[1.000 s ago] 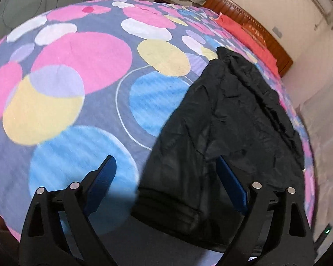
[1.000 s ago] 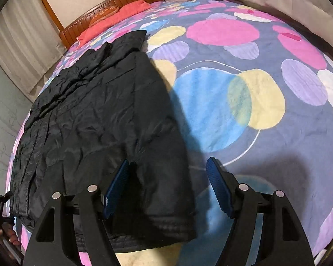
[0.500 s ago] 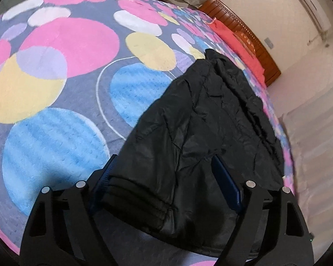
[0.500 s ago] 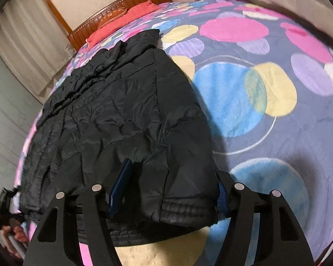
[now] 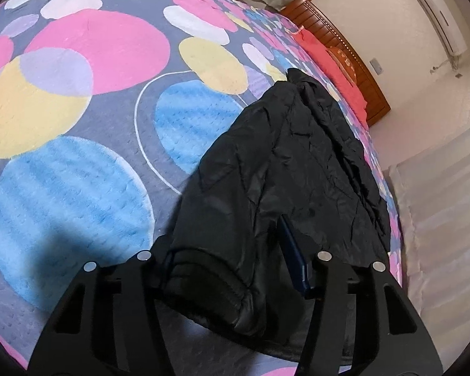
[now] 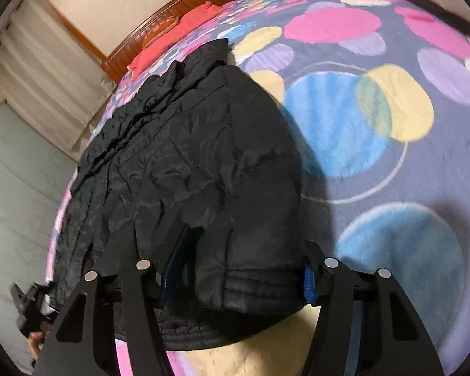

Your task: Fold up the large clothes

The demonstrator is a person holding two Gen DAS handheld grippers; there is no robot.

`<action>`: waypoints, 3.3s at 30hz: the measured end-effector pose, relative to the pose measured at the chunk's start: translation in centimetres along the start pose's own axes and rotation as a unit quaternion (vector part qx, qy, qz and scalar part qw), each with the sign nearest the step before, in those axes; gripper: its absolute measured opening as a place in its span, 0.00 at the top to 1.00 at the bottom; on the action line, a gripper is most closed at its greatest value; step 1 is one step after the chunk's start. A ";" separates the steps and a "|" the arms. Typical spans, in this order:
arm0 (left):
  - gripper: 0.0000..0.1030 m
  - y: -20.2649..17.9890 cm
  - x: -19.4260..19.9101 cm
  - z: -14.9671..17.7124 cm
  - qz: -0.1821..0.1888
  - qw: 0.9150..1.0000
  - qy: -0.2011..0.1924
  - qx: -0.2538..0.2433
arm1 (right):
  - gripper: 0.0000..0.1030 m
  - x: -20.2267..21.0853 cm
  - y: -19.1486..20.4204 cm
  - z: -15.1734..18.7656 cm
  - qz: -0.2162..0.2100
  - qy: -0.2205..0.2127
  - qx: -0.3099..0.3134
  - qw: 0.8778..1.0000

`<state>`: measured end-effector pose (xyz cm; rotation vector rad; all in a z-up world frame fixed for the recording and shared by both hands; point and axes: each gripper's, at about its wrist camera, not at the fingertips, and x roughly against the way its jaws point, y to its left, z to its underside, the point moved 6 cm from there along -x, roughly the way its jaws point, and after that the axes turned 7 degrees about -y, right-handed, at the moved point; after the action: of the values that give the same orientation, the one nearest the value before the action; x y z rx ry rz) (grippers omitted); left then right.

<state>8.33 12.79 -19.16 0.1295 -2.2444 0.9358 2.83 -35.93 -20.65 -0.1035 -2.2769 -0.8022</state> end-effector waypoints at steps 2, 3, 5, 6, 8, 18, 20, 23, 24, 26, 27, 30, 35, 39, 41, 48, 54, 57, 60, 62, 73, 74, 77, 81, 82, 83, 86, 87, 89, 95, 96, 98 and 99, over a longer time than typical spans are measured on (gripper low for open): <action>0.43 -0.5 -0.3 0.0 -0.005 1.000 0.000 -0.009 | 0.42 -0.2 0.2 -0.2 0.005 -0.002 0.003 1.000; 0.40 -0.8 -0.5 -0.1 -0.006 1.000 0.000 -0.011 | 0.42 -0.3 0.3 -0.3 0.007 -0.003 0.005 1.000; 0.39 -1.1 -0.7 -0.2 -0.006 1.000 -0.001 -0.013 | 0.42 -0.3 0.0 -0.8 0.000 -0.013 -0.012 1.000; 0.40 -1.0 -0.6 -0.2 -0.005 1.000 -0.002 -0.012 | 0.42 -0.2 -0.6 -0.9 -0.007 -0.015 -0.035 0.999; 0.46 -0.7 -0.4 0.0 -0.005 1.000 0.000 -0.016 | 0.43 -0.1 -1.2 -0.7 -0.014 -0.011 -0.050 0.999; 0.47 -0.9 -0.4 0.2 -0.012 1.000 0.005 -0.020 | 0.42 0.2 -1.4 -0.9 -0.009 -0.018 -0.045 0.999; 0.47 -0.5 -0.2 0.1 -0.005 1.000 0.007 -0.015 | 0.42 0.7 -2.5 -1.0 -0.019 -0.020 -0.077 0.997; 0.47 -0.4 0.0 0.4 -0.005 1.000 0.006 -0.025 | 0.42 1.5 -3.1 -0.1 -0.032 -0.008 -0.097 0.995; 0.47 -0.5 0.0 0.4 -0.008 1.000 0.006 -0.028 | 0.42 1.7 -3.1 0.2 -0.032 -0.007 -0.097 0.995; 0.47 -0.7 0.1 0.5 -0.011 0.999 0.006 -0.033 | 0.41 2.3 -2.8 1.0 -0.031 -0.001 -0.090 0.995; 0.47 -0.7 0.2 0.6 -0.011 0.999 0.007 -0.035 | 0.41 2.5 -2.6 1.5 -0.032 0.002 -0.087 0.996; 0.47 -0.8 0.5 1.0 -0.005 0.999 0.011 -0.034 | 0.39 2.8 -2.0 2.0 -0.033 0.004 -0.085 0.996; 0.47 -0.4 0.5 0.8 0.008 1.000 0.014 -0.013 | 0.38 2.1 -1.6 1.5 -0.037 0.001 -0.087 0.996; 0.47 0.1 0.4 0.2 0.018 1.000 0.015 0.007 | 0.38 2.3 -3.5 0.1 -0.051 -0.029 -0.137 0.989; 0.47 0.1 0.3 0.2 0.018 1.000 0.012 0.003 | 0.40 2.6 -4.6 0.0 -0.041 -0.043 -0.147 0.987; 0.40 -1.3 0.0 0.6 0.012 1.000 0.004 -0.024 | 0.39 1.7 -2.0 1.0 -0.052 -0.020 -0.112 0.992; 0.77 -0.8 0.1 0.4 0.005 0.999 0.005 -0.033 | 0.75 1.0 -0.7 1.5 -0.065 -0.003 -0.089 0.994; 0.83 -1.1 0.9 -0.2 0.016 1.000 0.001 -0.026 | 0.80 2.0 0.0 1.0 -0.079 -0.014 -0.085 0.993; 0.86 -2.6 2.4 -1.7 0.038 0.999 -0.014 -0.026 | 0.81 3.5 1.7 -0.5 -0.101 -0.036 -0.077 0.991; 0.87 -4.0 3.2 -3.1 0.056 0.998 -0.027 -0.031 | 0.81 4.0 3.1 -1.9 -0.118 -0.048 -0.070 0.989; 0.87 -13.8 -1.7 -13.9 0.096 0.993 -0.040 -0.059 | 0.81 0.7 12.2 -14.1 -0.175 -0.103 -0.012 0.979; 0.87 -14.7 -2.8 -14.8 0.092 0.993 -0.042 -0.066 | 0.81 -0.1 12.7 -15.2 -0.175 -0.104 -0.012 0.979; 0.87 -17.4 -6.9 -17.7 0.079 0.992 -0.040 -0.085 | 0.81 -3.7 14.2 -19.1 -0.170 -0.101 -0.011 0.980; 0.87 -20.7 -12.5 -21.5 0.055 0.990 -0.049 -0.124 | 0.81 -9.1 16.4 -23.9 -0.165 -0.089 -0.017 0.982; 0.87 -21.3 -13.7 -22.2 0.049 0.989 -0.051 -0.133 | 0.81 -11.1 17.0 -25.2 -0.159 -0.083 -0.015 0.984; 0.87 -21.8 -15.1 -23.0 0.043 0.988 -0.052 -0.139 | 0.81 -12.6 17.4 -26.0 -0.153 -0.078 -0.014 0.985; 0.87 -23.0 -19.4 -25.1 0.018 0.986 -0.051 -0.157 | 0.81 -18.1 18.0 -28.1 -0.123 -0.057 -0.013 0.991; 0.87 -23.1 -20.8 -25.6 0.008 0.985 -0.049 -0.162 | 0.81 -20.0 17.9 -28.5 -0.109 -0.048 -0.012 0.993; 0.87 -23.1 -24.0 -26.2 -0.014 0.984 -0.039 -0.175 | 0.81 -23.1 17.4 -28.9 -0.086 -0.035 -0.011 0.996; 0.86 -21.4 -30.6 -25.3 -0.062 0.977 -0.003 -0.203 | 0.75 -28.8 15.8 -28.2 -0.063 0.006 -0.016 0.998; 0.85 -21.2 -31.0 -25.2 -0.061 0.977 0.000 -0.206 | 0.71 -28.8 15.9 -28.3 -0.066 0.008 -0.015 0.998; 0.76 -21.2 -30.8 -25.3 -0.049 0.978 0.002 -0.204 | 0.67 -28.4 16.1 -28.4 -0.076 0.017 -0.012 0.997; 0.72 -21.3 -30.4 -25.4 -0.035 0.978 0.006 -0.204 | 0.64 -27.9 16.1 -28.6 -0.083 0.022 -0.011 0.996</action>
<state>52.74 8.95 -13.18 0.0152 -2.3543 0.4221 45.44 -35.28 -14.57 0.0937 -2.2560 -0.9060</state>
